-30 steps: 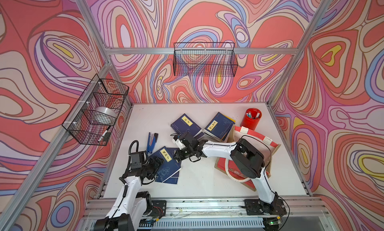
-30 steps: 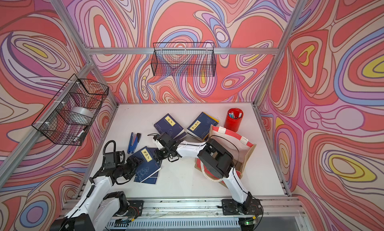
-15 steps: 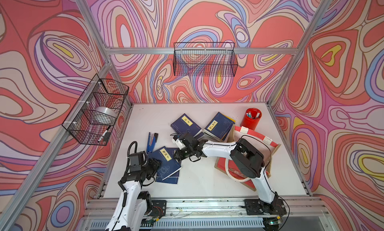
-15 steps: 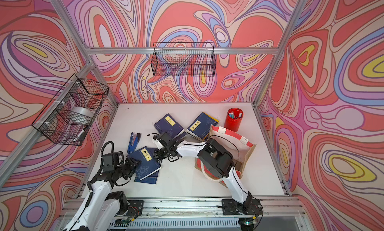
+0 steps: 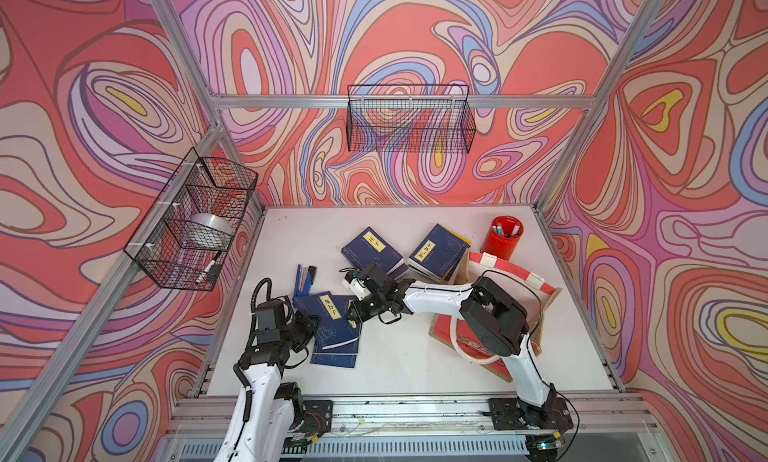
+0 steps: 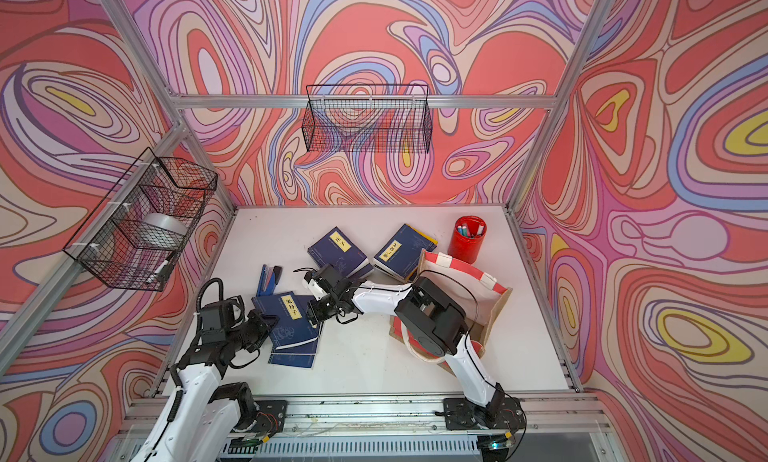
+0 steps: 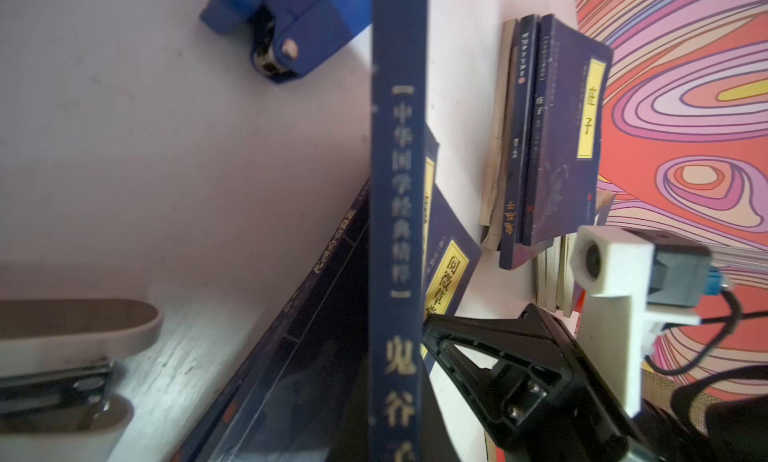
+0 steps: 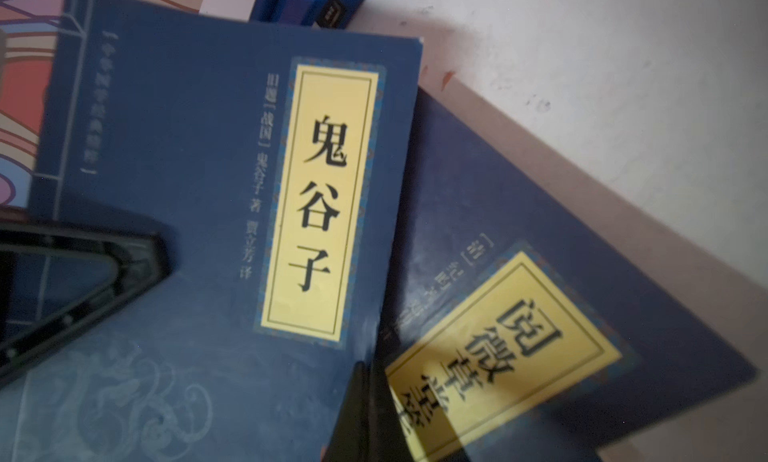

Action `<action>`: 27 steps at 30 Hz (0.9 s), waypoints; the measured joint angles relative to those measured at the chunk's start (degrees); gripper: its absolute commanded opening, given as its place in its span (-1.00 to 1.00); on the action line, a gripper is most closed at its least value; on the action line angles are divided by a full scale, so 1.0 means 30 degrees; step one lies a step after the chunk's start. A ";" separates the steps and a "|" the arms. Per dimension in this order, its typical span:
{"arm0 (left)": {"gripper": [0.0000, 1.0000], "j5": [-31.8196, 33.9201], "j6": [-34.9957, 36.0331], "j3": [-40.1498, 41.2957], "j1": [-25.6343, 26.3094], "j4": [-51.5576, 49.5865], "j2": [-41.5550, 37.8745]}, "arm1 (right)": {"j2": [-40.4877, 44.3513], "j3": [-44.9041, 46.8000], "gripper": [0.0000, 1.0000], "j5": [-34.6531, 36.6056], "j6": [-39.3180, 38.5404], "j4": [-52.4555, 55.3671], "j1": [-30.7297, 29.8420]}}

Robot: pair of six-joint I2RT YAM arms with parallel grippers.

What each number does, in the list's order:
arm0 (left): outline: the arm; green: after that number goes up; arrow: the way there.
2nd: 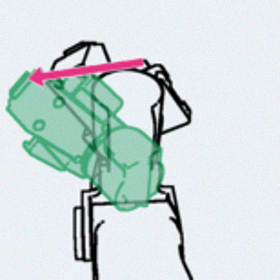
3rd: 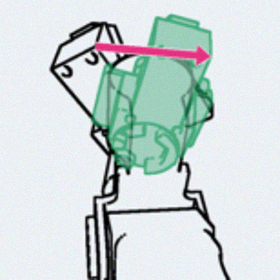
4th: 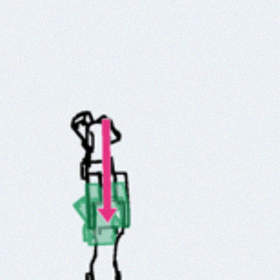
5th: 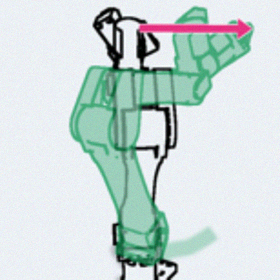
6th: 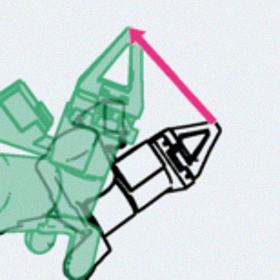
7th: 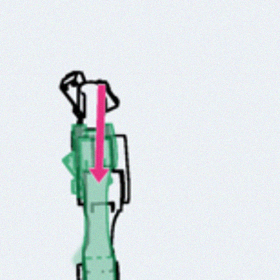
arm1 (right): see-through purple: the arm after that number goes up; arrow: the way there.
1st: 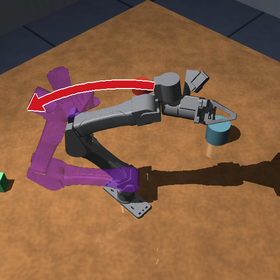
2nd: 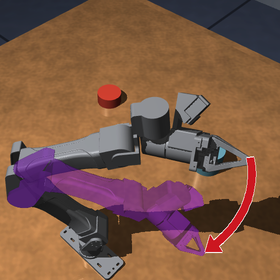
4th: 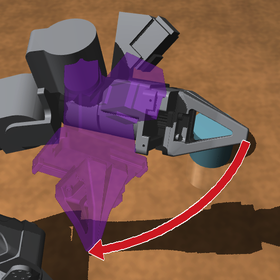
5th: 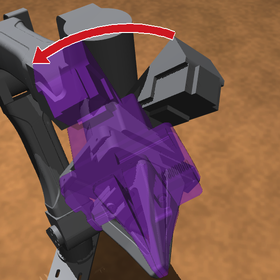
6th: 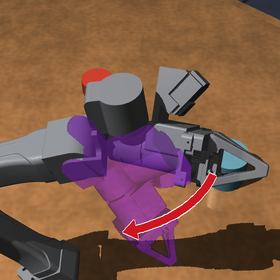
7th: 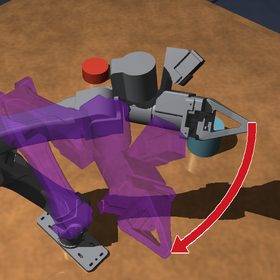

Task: Put the books into the canvas bag
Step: Pick up the book from the book.

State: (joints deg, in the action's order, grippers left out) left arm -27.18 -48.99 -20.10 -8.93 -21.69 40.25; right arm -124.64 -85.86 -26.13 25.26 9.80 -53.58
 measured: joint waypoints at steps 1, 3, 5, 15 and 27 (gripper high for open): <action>-1.00 -0.0007 0.0153 -0.0226 0.0000 -0.0015 -0.0007 | 0.0000 -0.0342 -0.71 -0.0073 -0.0153 0.0437 0.0000; -1.00 -0.0058 0.0517 -0.0707 0.0000 -0.0051 -0.0015 | 0.0036 -0.1268 -0.12 -0.0182 -0.0517 0.1341 0.0000; -1.00 -0.0350 0.0969 -0.1246 0.0000 -0.0029 -0.0022 | 0.0408 -0.2266 0.15 -0.0146 -0.1035 0.2346 0.0058; -1.00 -0.4226 0.1384 -0.4663 0.0000 0.4510 0.0036 | 0.7264 -0.4182 0.50 0.0452 -0.3002 0.6273 0.1712; -1.00 -1.1380 -0.3162 -0.6186 0.2820 1.9336 0.5166 | 1.4557 -0.1552 0.66 -0.1486 -0.3606 0.7810 0.4167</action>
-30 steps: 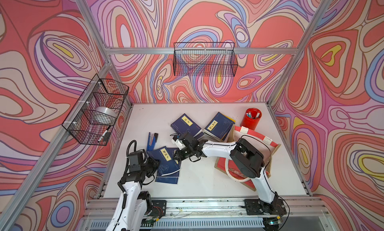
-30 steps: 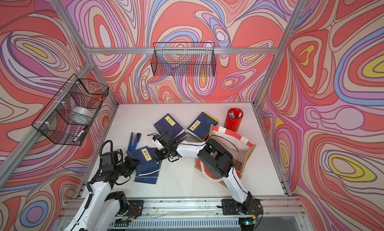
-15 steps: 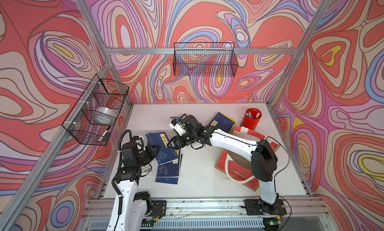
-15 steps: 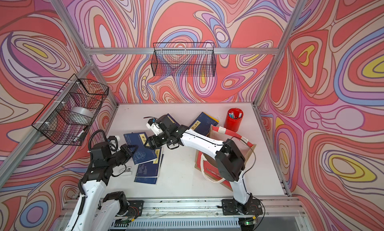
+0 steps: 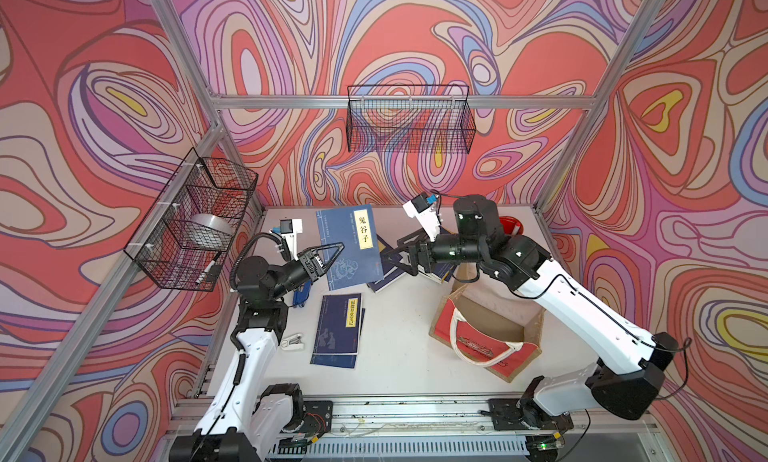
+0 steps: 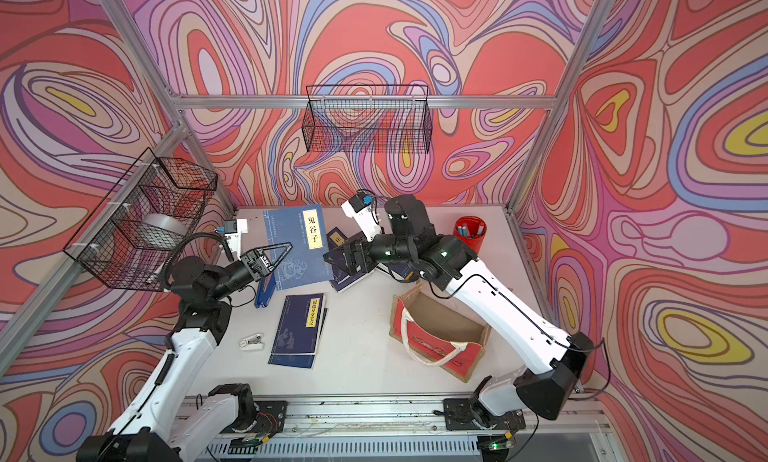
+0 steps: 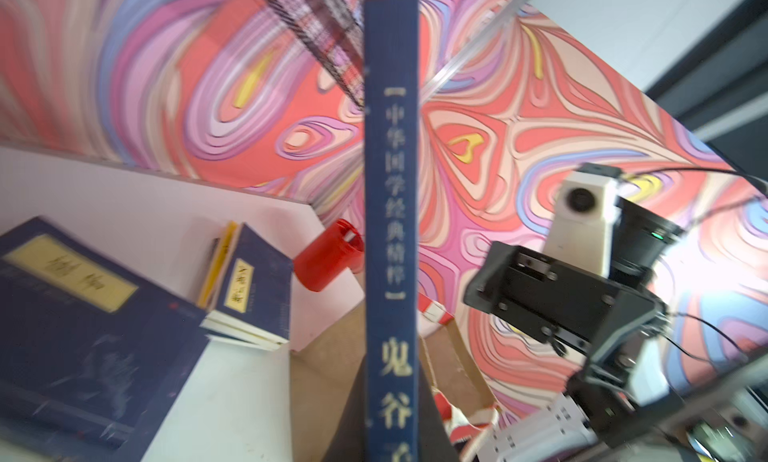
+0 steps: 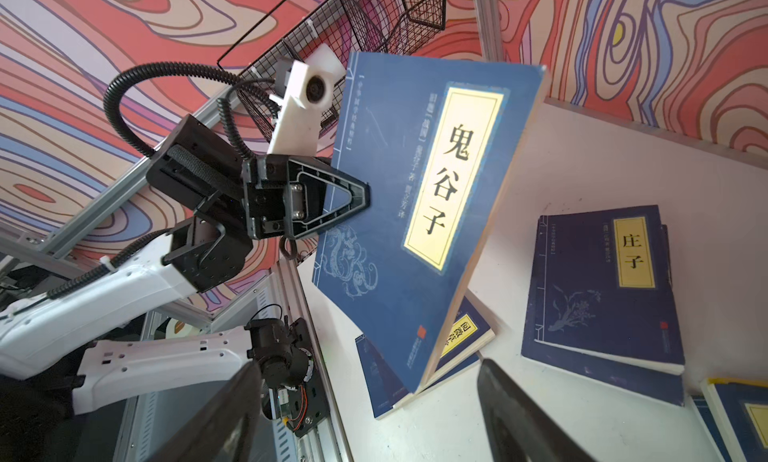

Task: Put the books into the canvas bag
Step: Pick up the book from the book.

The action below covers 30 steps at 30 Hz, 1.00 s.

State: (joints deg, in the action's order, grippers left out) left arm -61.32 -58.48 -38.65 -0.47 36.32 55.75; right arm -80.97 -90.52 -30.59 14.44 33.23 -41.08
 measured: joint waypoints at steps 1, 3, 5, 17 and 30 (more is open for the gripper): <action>-1.00 -0.0408 -0.0197 -0.0219 0.0539 0.0816 0.0226 | 0.0240 0.0342 0.66 -0.0226 0.0007 0.0036 0.0189; -1.00 -0.1049 -0.0255 -0.0685 0.1632 0.1741 0.0430 | 0.0568 0.0918 0.67 -0.0576 0.0058 0.0044 0.0459; -1.00 -0.1581 -0.0095 -0.1158 0.2630 0.2149 0.0452 | 0.0838 0.1515 0.67 -0.0911 0.0189 -0.0051 0.0707; -1.00 -0.2011 0.2892 -0.1588 0.5537 0.0270 -0.0131 | 0.3446 0.5034 0.46 -0.4743 0.1260 -0.3898 0.1596; -1.00 -0.1486 0.4335 -0.1661 0.5821 -0.1042 -0.0233 | 0.4022 0.6659 -0.70 -0.6535 0.2790 -0.7599 0.1603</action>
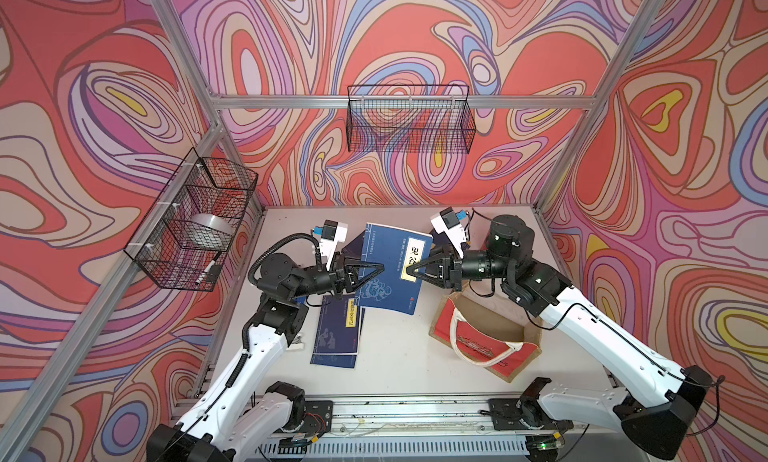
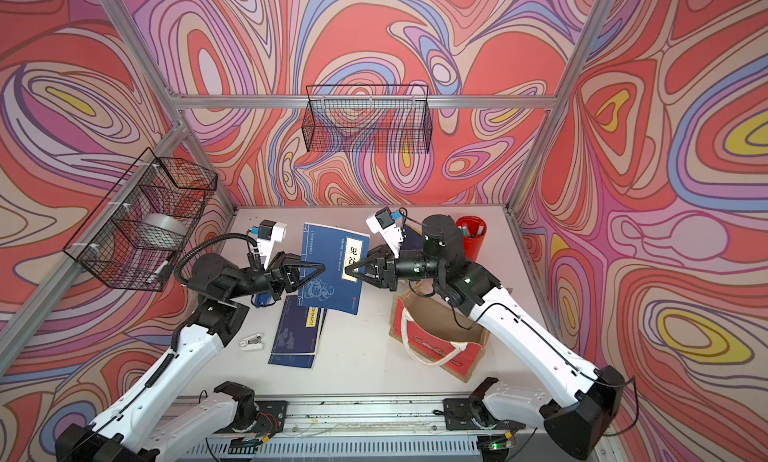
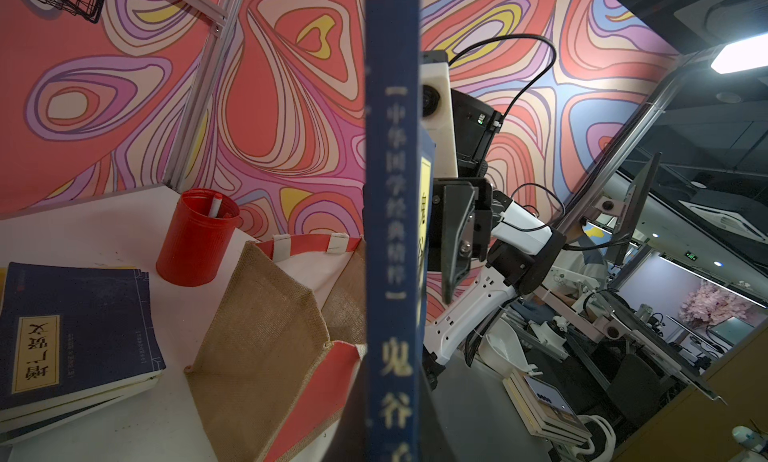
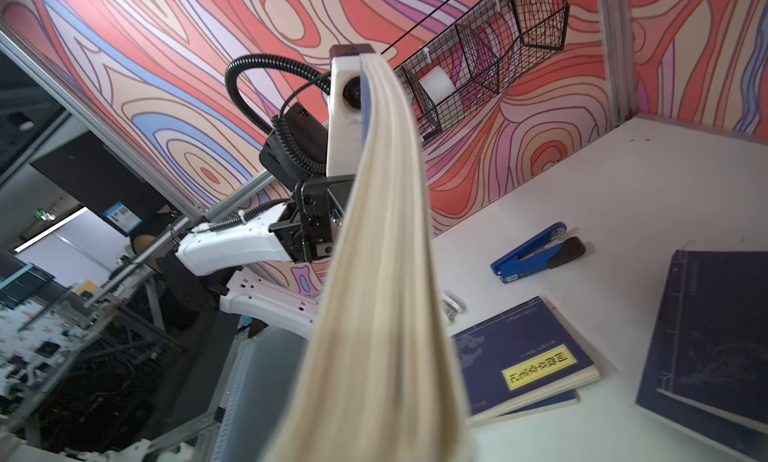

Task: Put the books into the canvas bag
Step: Pick up the book from the book.

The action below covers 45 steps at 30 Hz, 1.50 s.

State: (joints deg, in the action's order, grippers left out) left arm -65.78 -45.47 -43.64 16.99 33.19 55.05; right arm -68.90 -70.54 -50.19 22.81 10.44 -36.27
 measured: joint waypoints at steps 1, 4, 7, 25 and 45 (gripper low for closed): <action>-1.00 0.0000 0.0022 -0.0036 0.0015 -0.0007 0.0007 | -0.0044 0.0007 -0.78 0.0095 -0.0007 -0.0080 0.0007; -1.00 0.0015 0.0087 -0.0182 0.0036 -0.0117 0.0000 | -0.0168 0.0022 -1.00 0.0393 0.0160 -0.0219 0.0117; -0.75 0.0044 0.0168 -0.0219 0.0036 -0.0306 0.0000 | -0.0197 0.0022 -1.00 0.0699 0.0131 -0.0168 0.0138; 0.64 0.1464 0.4787 -0.2208 0.0080 -0.7861 -0.0954 | -0.0102 0.0546 -1.00 0.0474 -0.1122 0.0525 0.1253; 0.94 0.3534 1.9722 -1.7806 0.2375 -2.9558 0.6025 | -0.1596 -0.4328 -1.00 -0.0962 -1.2094 1.2903 0.1428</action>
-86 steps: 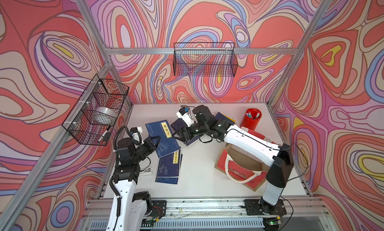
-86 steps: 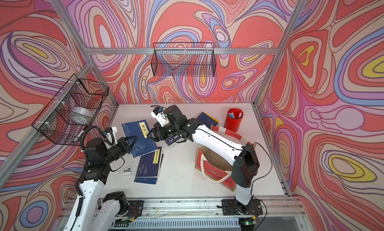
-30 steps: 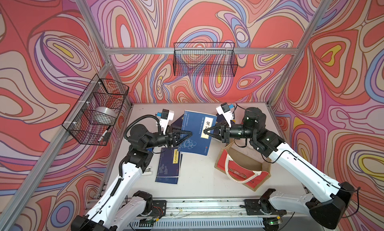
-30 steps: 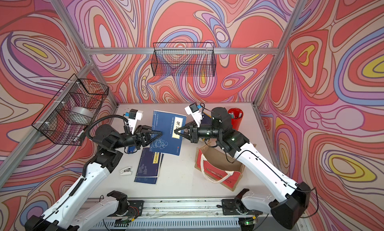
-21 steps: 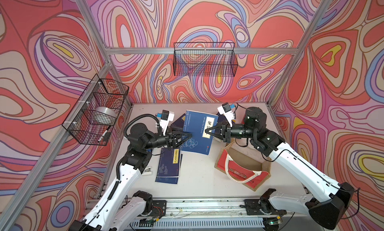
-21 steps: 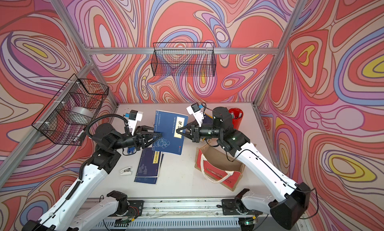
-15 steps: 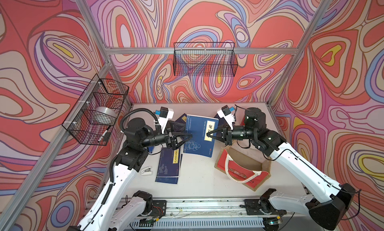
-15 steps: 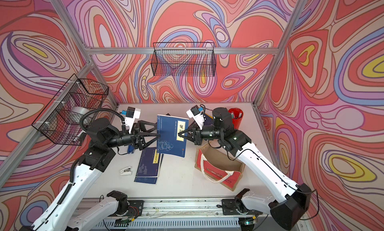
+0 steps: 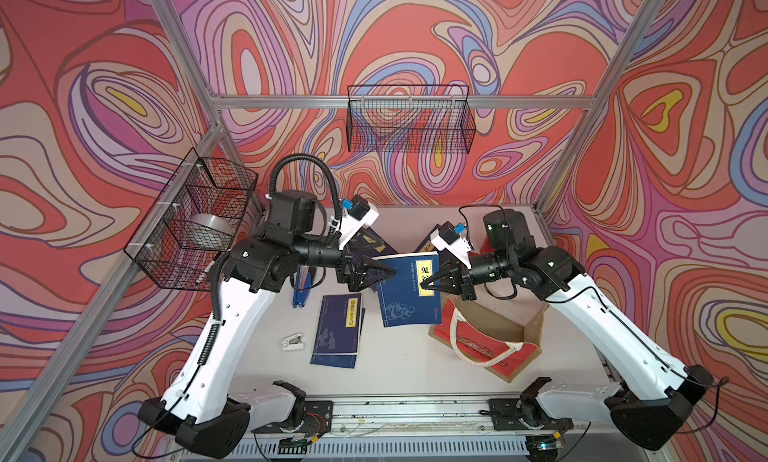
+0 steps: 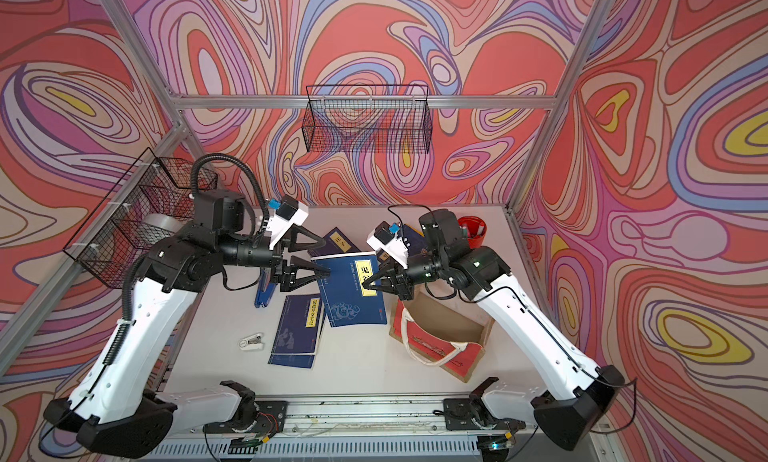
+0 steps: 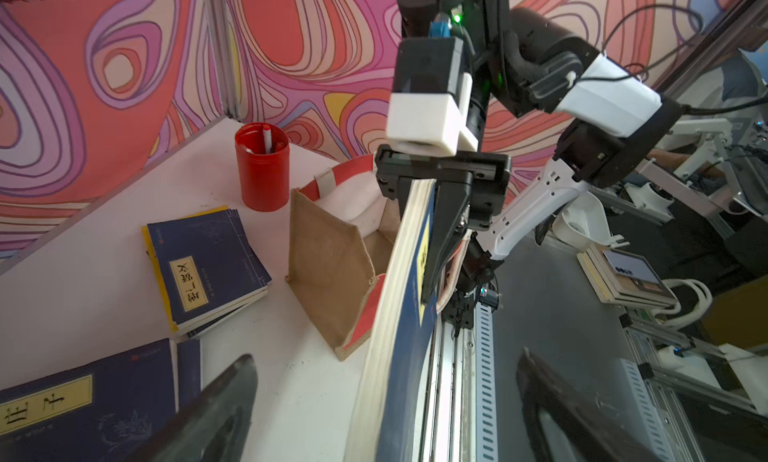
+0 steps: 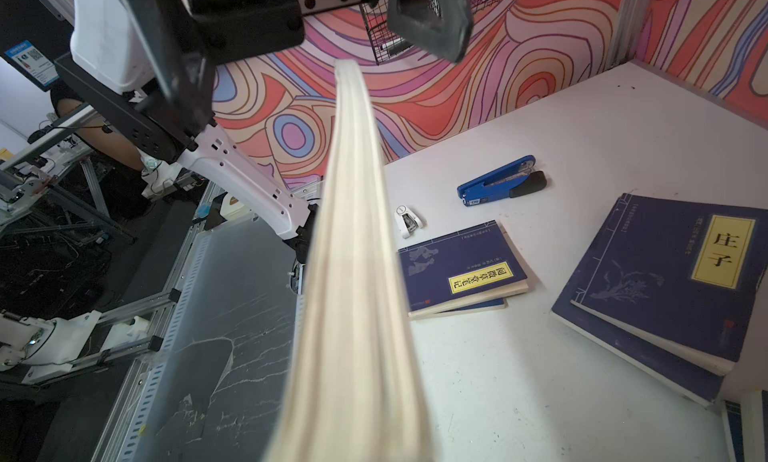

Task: Put the books into the canvas bag
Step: Pick up the book from the book.

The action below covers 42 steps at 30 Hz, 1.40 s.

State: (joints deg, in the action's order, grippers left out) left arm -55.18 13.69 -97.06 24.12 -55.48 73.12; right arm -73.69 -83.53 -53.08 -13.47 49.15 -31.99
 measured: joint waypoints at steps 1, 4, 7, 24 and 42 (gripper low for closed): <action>0.94 0.0175 0.0364 -0.0321 0.0335 -0.0685 0.0255 | -0.0350 -0.0430 -1.00 0.0066 -0.0393 0.0619 0.0000; 0.91 0.0911 0.1202 -0.1311 0.1260 -0.2273 0.0838 | -0.1224 -0.1523 -1.00 0.0175 -0.1355 0.2113 0.0007; 0.84 0.1705 0.1654 -0.1872 0.2084 -0.3126 0.1151 | -0.1639 -0.2091 -1.00 0.0138 -0.1982 0.3075 0.0015; -0.10 0.3934 0.2404 -0.4779 0.3206 -0.5027 0.3373 | -0.1698 -0.3147 -1.00 0.0153 -0.3140 0.5071 -0.0743; -1.00 0.4867 0.3075 -0.5909 0.4116 -0.6608 0.4728 | -0.2368 -0.3796 -0.80 0.1100 -0.3264 0.5202 -0.0707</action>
State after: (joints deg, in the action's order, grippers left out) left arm -40.58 22.92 -114.78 36.47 -75.31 87.31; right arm -80.79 -94.91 -49.78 -23.27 64.75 -34.11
